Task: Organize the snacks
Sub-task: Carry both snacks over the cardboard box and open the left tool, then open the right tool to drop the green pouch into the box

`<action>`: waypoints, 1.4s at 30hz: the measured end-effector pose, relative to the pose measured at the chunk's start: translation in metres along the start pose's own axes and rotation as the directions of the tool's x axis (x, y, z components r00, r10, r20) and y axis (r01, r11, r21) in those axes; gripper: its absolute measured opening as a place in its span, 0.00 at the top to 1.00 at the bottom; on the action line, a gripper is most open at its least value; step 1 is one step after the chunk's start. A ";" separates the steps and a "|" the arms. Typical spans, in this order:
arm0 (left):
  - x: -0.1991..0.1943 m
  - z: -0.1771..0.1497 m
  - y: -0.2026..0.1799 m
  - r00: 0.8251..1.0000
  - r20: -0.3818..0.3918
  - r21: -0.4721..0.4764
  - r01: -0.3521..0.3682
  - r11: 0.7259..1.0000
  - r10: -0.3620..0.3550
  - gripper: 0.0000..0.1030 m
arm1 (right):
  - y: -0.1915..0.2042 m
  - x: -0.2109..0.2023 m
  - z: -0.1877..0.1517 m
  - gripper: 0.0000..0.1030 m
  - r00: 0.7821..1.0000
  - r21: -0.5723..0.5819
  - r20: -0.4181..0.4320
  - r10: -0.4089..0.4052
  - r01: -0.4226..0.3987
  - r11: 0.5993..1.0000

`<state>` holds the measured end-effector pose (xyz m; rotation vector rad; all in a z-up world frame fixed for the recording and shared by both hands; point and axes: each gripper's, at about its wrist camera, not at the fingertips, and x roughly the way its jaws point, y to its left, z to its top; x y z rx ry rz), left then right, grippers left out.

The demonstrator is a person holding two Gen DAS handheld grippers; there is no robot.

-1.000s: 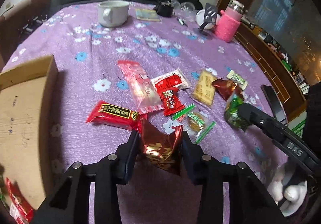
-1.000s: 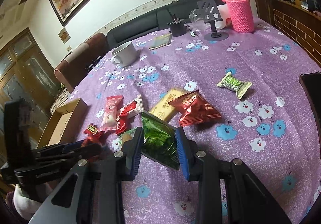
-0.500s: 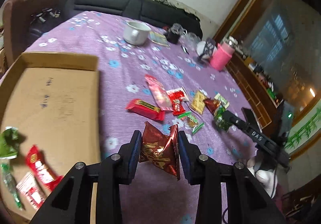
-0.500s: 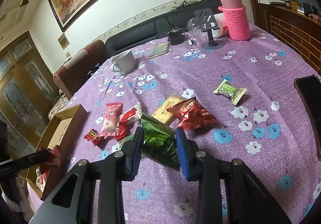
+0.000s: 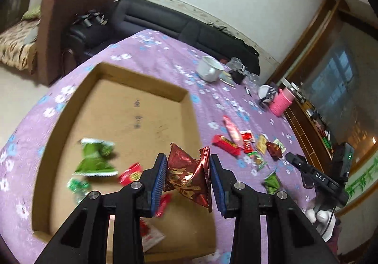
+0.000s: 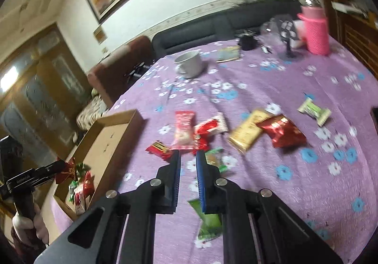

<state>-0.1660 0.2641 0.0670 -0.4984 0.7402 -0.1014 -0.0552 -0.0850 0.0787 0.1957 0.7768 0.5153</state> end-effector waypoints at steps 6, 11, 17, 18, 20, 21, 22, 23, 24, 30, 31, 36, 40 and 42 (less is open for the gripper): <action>-0.013 -0.011 0.021 1.000 0.006 -0.004 -0.013 1.000 0.013 0.63 | -0.003 0.011 -0.018 0.46 0.988 -0.073 -0.079 -0.136 0.131 0.989; -0.009 -0.014 0.034 1.000 -0.009 -0.028 -0.012 1.000 0.012 0.63 | 0.001 0.030 -0.043 0.65 0.963 -0.124 -0.170 -0.209 0.190 0.974; -0.009 -0.010 0.033 1.000 -0.012 -0.014 -0.018 1.000 0.018 0.62 | 0.011 0.019 -0.038 0.71 0.972 -0.105 -0.133 -0.195 0.182 0.978; -0.008 -0.006 0.033 1.000 -0.012 -0.010 -0.021 1.000 0.021 0.62 | 0.016 0.015 -0.034 0.71 0.976 -0.105 -0.122 -0.181 0.169 0.980; -0.003 0.001 0.035 0.999 -0.018 -0.010 -0.030 0.999 0.030 0.62 | 0.032 0.011 -0.026 0.71 0.984 -0.117 -0.105 -0.143 0.130 0.985; 0.000 0.006 0.038 0.999 -0.025 -0.016 -0.035 0.999 0.034 0.62 | 0.043 0.011 -0.023 0.71 0.987 -0.132 -0.102 -0.121 0.107 0.985; 0.003 0.011 0.041 0.999 -0.032 -0.026 -0.037 0.999 0.037 0.62 | 0.055 0.013 -0.021 0.71 0.989 -0.153 -0.105 -0.101 0.085 0.985; 0.005 0.014 0.044 0.999 -0.037 -0.033 -0.038 0.999 0.037 0.62 | 0.071 0.016 -0.019 0.71 0.991 -0.182 -0.113 -0.076 0.054 0.982; 0.008 0.019 0.046 0.998 -0.042 -0.042 -0.041 0.998 0.039 0.62 | 0.081 0.018 -0.019 0.71 0.991 -0.196 -0.119 -0.063 0.038 0.980; 0.020 0.038 0.062 0.998 -0.049 -0.068 -0.053 0.996 0.050 0.62 | 0.156 0.053 -0.016 0.70 0.977 -0.285 -0.208 0.051 -0.111 0.952; 0.022 0.040 0.066 0.997 -0.053 -0.077 -0.061 0.995 0.057 0.62 | 0.168 0.059 -0.016 0.70 0.973 -0.298 -0.224 0.064 -0.131 0.946; 0.015 0.040 0.084 0.999 -0.042 -0.154 -0.033 0.988 0.027 0.53 | 0.208 0.101 -0.022 0.70 0.957 -0.355 -0.286 0.045 -0.150 0.923; -0.004 0.033 0.092 1.000 0.001 -0.191 -0.010 0.981 0.011 0.36 | 0.218 0.124 -0.030 0.70 0.948 -0.379 -0.318 0.016 -0.143 0.914; -0.014 0.030 0.096 1.000 0.019 -0.210 0.002 0.978 0.002 0.34 | 0.220 0.130 -0.035 0.70 0.946 -0.383 -0.325 0.007 -0.139 0.913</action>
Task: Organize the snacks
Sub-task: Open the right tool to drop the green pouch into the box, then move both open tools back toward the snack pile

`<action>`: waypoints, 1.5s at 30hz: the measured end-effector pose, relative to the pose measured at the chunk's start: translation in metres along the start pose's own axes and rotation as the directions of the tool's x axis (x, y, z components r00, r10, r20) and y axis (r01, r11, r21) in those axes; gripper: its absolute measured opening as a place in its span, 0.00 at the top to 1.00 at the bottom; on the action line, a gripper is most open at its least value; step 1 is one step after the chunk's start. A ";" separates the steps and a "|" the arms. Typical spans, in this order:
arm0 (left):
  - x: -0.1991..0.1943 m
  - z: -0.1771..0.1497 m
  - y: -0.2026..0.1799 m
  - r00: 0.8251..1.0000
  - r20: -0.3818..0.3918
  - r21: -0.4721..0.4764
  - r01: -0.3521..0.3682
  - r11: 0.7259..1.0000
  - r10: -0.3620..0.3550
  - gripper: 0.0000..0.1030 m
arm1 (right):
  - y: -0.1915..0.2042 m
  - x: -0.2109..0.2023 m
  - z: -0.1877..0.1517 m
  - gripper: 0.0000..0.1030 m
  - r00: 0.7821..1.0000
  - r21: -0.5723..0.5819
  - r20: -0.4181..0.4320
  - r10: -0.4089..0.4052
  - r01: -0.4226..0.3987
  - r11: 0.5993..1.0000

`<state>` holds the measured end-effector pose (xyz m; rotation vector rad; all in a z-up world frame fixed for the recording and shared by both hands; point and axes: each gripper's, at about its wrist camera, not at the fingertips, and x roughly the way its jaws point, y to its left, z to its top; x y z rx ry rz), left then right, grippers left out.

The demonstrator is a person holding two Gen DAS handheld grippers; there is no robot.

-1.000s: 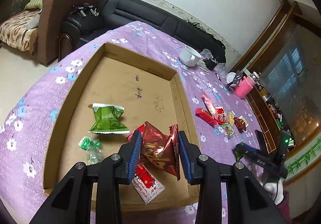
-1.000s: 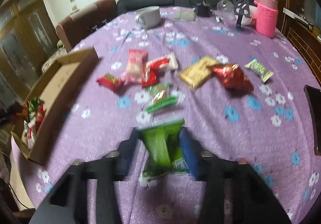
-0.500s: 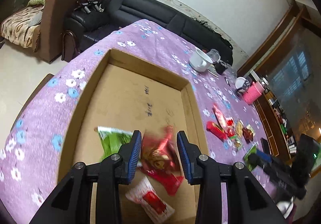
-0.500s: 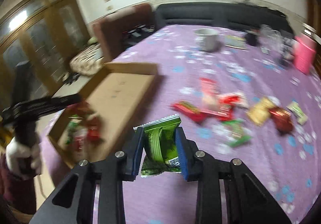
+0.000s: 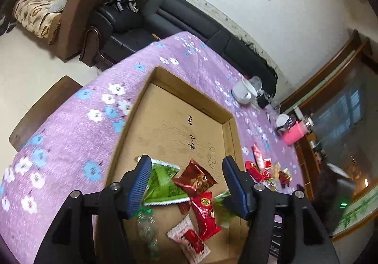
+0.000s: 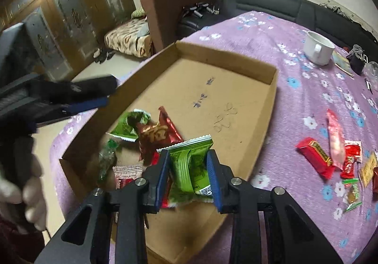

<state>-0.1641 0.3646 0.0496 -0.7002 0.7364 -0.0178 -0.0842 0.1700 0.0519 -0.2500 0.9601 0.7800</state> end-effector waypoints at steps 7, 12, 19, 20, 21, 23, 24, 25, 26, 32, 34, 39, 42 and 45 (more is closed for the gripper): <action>-0.027 -0.010 0.013 0.997 0.068 -0.077 0.036 0.996 -0.031 0.24 | -0.003 -0.028 -0.006 0.55 0.997 0.025 0.077 -0.004 0.002 1.000; -0.031 -0.015 0.006 0.997 0.070 -0.082 0.046 0.996 -0.040 0.21 | -0.035 -0.063 -0.024 0.54 0.988 0.113 0.152 -0.037 0.020 0.993; -0.024 -0.023 -0.009 0.998 0.034 -0.071 0.063 0.995 -0.061 0.15 | -0.115 -0.115 -0.071 0.49 0.961 0.286 0.199 -0.190 0.129 0.950; -0.023 -0.023 -0.011 0.998 0.030 -0.069 0.061 0.996 -0.059 0.15 | -0.127 -0.122 -0.077 0.49 0.957 0.313 0.197 -0.214 0.146 0.939; -0.022 -0.024 -0.014 0.998 0.026 -0.067 0.061 0.996 -0.059 0.15 | -0.141 -0.128 -0.085 0.49 0.952 0.345 0.190 -0.241 0.165 0.924; -0.016 -0.027 -0.020 0.998 0.011 -0.061 0.064 0.996 -0.064 0.15 | -0.173 -0.138 -0.102 0.49 0.945 0.417 0.164 -0.282 0.193 0.888; -0.014 -0.028 -0.023 0.998 0.004 -0.057 0.066 0.996 -0.065 0.15 | -0.183 -0.141 -0.108 0.49 0.945 0.443 0.153 -0.288 0.195 0.875; -0.010 -0.030 -0.029 0.998 -0.007 -0.049 0.069 0.996 -0.069 0.15 | -0.189 -0.142 -0.113 0.49 0.946 0.457 0.147 -0.288 0.193 0.868; -0.007 -0.032 -0.035 0.997 -0.018 -0.039 0.073 0.997 -0.073 0.15 | -0.197 -0.143 -0.117 0.49 0.948 0.471 0.141 -0.285 0.190 0.862; 0.018 -0.053 -0.079 0.990 -0.111 0.066 0.097 0.993 -0.089 0.15 | -0.202 -0.125 -0.110 0.49 0.960 0.450 0.150 -0.236 0.146 0.881; 0.025 -0.064 -0.101 0.985 -0.149 0.147 0.104 0.984 -0.082 0.15 | -0.201 -0.113 -0.102 0.49 0.962 0.437 0.145 -0.230 0.146 0.888; 0.037 -0.078 -0.142 0.980 -0.190 0.279 0.104 0.955 -0.051 0.15 | -0.200 -0.083 -0.083 0.49 0.966 0.378 0.098 -0.238 0.185 0.907; 0.049 -0.080 -0.161 0.980 -0.198 0.329 0.089 0.940 -0.024 0.15 | -0.197 -0.067 -0.077 0.50 0.966 0.337 0.078 -0.247 0.208 0.918; 0.068 -0.080 -0.174 0.977 -0.215 0.354 0.071 0.932 0.007 0.15 | -0.200 -0.056 -0.076 0.72 0.968 0.328 0.074 -0.239 0.202 0.923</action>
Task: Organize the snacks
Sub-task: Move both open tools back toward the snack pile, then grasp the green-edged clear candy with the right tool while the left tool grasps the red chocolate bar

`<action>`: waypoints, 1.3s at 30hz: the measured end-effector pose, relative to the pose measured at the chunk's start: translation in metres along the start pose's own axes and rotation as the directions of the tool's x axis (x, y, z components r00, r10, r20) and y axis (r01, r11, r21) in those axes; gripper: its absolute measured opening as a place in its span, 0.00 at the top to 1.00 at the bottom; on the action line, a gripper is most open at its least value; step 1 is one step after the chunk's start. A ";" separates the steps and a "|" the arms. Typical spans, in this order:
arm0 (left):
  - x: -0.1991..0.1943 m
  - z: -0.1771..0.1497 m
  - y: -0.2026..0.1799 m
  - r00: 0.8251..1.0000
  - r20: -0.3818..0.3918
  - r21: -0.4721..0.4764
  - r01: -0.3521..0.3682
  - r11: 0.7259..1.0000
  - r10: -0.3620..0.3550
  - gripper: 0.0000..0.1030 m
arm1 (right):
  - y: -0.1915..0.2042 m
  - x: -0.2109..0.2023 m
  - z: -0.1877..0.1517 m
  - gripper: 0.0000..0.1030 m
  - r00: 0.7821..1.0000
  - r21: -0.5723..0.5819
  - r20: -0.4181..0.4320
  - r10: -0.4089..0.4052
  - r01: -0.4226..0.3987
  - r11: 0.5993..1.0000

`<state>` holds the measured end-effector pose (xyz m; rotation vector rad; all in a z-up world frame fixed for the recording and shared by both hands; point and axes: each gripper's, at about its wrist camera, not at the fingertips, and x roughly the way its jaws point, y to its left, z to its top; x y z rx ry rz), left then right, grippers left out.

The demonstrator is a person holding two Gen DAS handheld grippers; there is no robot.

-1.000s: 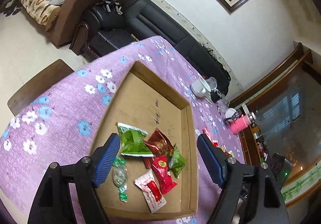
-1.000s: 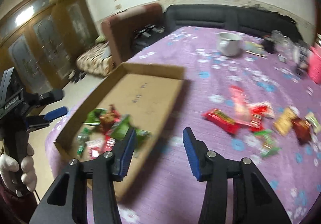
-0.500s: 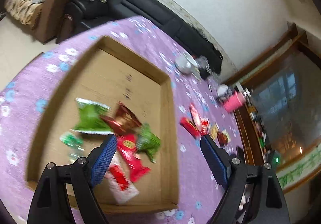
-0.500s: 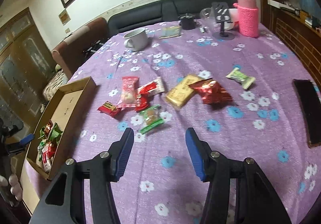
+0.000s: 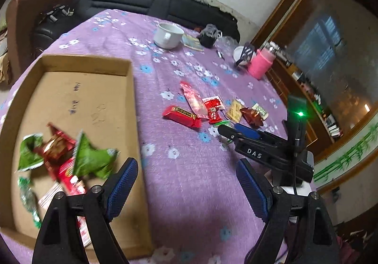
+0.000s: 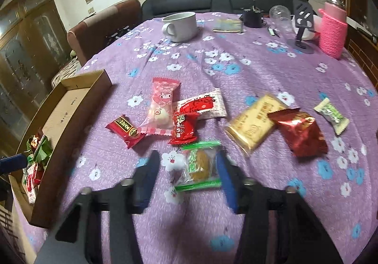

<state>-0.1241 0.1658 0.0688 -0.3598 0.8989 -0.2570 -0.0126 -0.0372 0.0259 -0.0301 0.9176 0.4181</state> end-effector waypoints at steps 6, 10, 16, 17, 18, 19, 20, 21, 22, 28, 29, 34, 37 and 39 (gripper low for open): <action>0.047 0.021 -0.021 0.995 -0.053 0.085 -0.085 0.993 0.089 0.15 | -0.015 0.003 -0.001 0.80 0.999 0.048 0.027 0.039 -0.040 0.998; 0.078 0.045 -0.026 0.991 -0.090 0.056 -0.098 0.994 0.103 0.15 | -0.028 0.002 -0.001 0.80 0.997 0.090 0.026 0.071 -0.073 0.993; 0.124 0.075 -0.021 0.967 -0.109 0.057 -0.227 0.972 0.232 0.15 | -0.044 0.001 0.000 0.80 0.994 0.156 0.018 0.105 -0.106 0.982; 0.130 0.076 -0.019 0.964 -0.125 0.060 -0.230 0.971 0.236 0.18 | -0.045 0.001 0.000 0.80 0.994 0.157 0.017 0.105 -0.106 0.982; 0.136 0.076 -0.019 0.958 -0.141 0.073 -0.242 0.968 0.250 0.25 | -0.045 0.001 0.000 0.80 0.994 0.156 0.016 0.104 -0.105 0.982; 0.141 0.073 -0.021 0.952 -0.158 0.097 -0.249 0.964 0.262 0.33 | -0.044 0.001 0.000 0.80 0.995 0.155 0.015 0.102 -0.104 0.982; 0.145 0.067 -0.023 0.950 -0.172 0.121 -0.242 0.963 0.261 0.35 | -0.044 0.001 0.000 0.80 0.995 0.153 0.014 0.101 -0.102 0.983; 0.145 0.064 -0.026 0.947 -0.166 0.152 -0.251 0.956 0.275 0.36 | -0.044 0.000 -0.001 0.80 0.995 0.153 0.013 0.100 -0.101 0.983; 0.143 0.057 -0.032 0.943 -0.153 0.201 -0.263 0.944 0.295 0.43 | -0.044 0.000 -0.001 0.80 0.995 0.153 0.013 0.100 -0.101 0.983; 0.124 0.014 -0.059 0.950 -0.193 0.338 -0.169 0.926 0.244 0.48 | -0.044 -0.001 -0.002 0.80 0.995 0.156 0.012 0.094 -0.095 0.983; 0.119 0.007 -0.061 0.953 -0.204 0.344 -0.144 0.928 0.223 0.48 | -0.044 -0.001 -0.002 0.80 0.996 0.156 0.012 0.093 -0.094 0.983; 0.105 0.009 -0.059 0.967 -0.196 0.301 -0.101 0.948 0.165 0.43 | -0.045 0.001 -0.003 0.78 0.995 0.168 0.013 0.100 -0.101 0.981; 0.101 0.024 -0.059 0.970 -0.126 0.344 -0.152 0.926 0.206 0.38 | -0.045 0.002 -0.002 0.73 0.994 0.164 0.022 0.104 -0.106 0.981; 0.103 0.029 -0.061 0.963 -0.105 0.414 -0.183 0.892 0.246 0.38 | -0.045 0.003 0.001 0.68 0.993 0.161 0.029 0.112 -0.116 0.980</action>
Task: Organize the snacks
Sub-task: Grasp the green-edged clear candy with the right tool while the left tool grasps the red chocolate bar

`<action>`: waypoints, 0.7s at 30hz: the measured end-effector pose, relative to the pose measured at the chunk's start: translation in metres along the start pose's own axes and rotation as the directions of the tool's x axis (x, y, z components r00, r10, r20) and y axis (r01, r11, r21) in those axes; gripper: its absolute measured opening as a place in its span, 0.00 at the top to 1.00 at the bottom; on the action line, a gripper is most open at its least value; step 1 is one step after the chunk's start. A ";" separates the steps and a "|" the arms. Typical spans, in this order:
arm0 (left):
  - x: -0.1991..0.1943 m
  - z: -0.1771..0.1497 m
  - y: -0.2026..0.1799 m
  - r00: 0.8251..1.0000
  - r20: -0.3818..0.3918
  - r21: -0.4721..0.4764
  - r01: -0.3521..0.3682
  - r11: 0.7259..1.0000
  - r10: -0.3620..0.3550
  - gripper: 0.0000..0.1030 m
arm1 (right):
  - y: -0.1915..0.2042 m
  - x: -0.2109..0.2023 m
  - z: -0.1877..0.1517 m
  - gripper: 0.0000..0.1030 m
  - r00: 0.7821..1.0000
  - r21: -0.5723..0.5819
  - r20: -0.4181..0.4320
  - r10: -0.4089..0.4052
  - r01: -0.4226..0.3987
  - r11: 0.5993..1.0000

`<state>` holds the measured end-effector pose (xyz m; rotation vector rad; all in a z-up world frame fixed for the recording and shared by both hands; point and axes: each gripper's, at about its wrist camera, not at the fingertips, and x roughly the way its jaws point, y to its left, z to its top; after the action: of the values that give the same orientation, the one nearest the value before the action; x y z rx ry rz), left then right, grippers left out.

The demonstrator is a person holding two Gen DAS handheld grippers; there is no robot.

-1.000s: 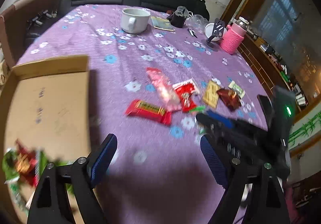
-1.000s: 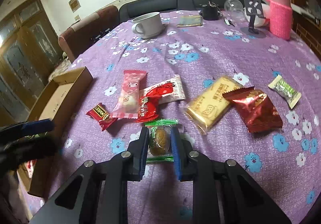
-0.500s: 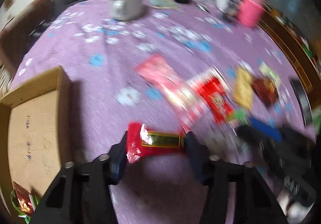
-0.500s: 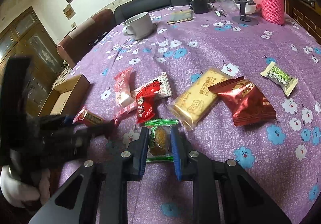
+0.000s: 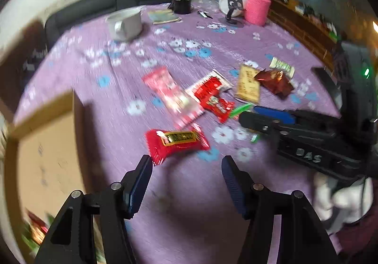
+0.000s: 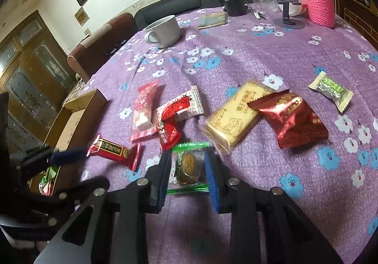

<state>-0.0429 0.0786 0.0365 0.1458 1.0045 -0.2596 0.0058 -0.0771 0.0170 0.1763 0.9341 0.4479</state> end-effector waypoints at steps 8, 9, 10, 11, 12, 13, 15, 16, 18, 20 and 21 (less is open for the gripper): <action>-0.002 0.012 -0.004 0.998 0.004 0.199 -0.064 0.978 0.064 0.35 | 0.009 0.008 0.007 0.50 0.999 -0.018 0.014 0.035 -0.035 0.999; 0.002 0.012 -0.008 0.997 -0.001 0.234 -0.073 0.969 0.075 0.34 | 0.011 0.010 0.008 0.50 0.999 -0.026 0.012 0.033 -0.033 0.999; 0.007 0.013 -0.012 0.996 -0.008 0.283 -0.078 0.956 0.084 0.34 | 0.012 0.010 0.008 0.53 0.999 -0.034 0.009 0.034 -0.034 0.999; 0.015 0.014 -0.016 0.996 -0.015 0.328 -0.083 0.941 0.093 0.34 | 0.013 0.010 0.007 0.59 0.999 -0.038 0.008 0.034 -0.034 0.999; 0.021 0.015 -0.018 0.994 -0.024 0.357 -0.088 0.930 0.103 0.34 | 0.012 0.010 0.006 0.77 1.000 -0.034 0.000 0.032 -0.032 0.999; 0.029 0.016 -0.019 0.993 -0.037 0.378 -0.088 0.922 0.110 0.34 | 0.010 0.012 0.006 0.84 1.000 -0.030 -0.008 0.025 -0.025 0.999; 0.035 0.020 -0.018 0.995 -0.044 0.392 -0.065 0.918 0.089 0.31 | 0.005 0.011 0.006 0.85 1.000 -0.004 -0.008 0.027 -0.027 1.000; 0.037 0.023 -0.017 0.995 -0.064 0.386 -0.050 0.921 0.080 0.30 | 0.003 0.010 0.006 0.85 1.000 0.004 -0.006 0.022 -0.022 1.000; 0.038 0.024 -0.016 0.993 -0.092 0.366 -0.038 0.930 0.077 0.31 | 0.001 0.008 0.005 0.86 1.000 0.010 -0.003 0.015 -0.015 1.000; 0.035 0.019 -0.019 0.992 -0.125 0.343 0.022 0.939 0.023 0.35 | -0.001 0.007 0.005 0.86 1.000 0.015 -0.004 0.016 -0.016 1.000; 0.035 0.017 -0.022 0.992 -0.127 0.342 0.029 0.939 0.015 0.44 | -0.001 0.007 0.005 0.86 1.000 0.017 -0.005 0.015 -0.015 1.000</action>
<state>-0.0177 0.0485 0.0156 0.4821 1.0806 -0.4363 0.0137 -0.0752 0.0145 0.1972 0.9422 0.4547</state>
